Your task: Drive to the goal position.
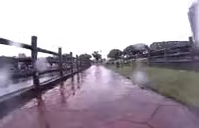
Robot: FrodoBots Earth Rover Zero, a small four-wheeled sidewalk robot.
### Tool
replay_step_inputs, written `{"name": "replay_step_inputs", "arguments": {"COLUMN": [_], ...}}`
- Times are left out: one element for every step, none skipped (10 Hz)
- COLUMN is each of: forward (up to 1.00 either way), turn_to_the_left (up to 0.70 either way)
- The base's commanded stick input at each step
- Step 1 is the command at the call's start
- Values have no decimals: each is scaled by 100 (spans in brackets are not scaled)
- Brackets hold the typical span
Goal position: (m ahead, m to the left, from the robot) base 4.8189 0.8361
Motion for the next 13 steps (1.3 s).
{"name": "replay_step_inputs", "arguments": {"forward": [100,100,100,100,100,100,100,100,100,100,100,100,100], "turn_to_the_left": [0,0,0,0,0,0,3,6,7,16,28,39,28]}}
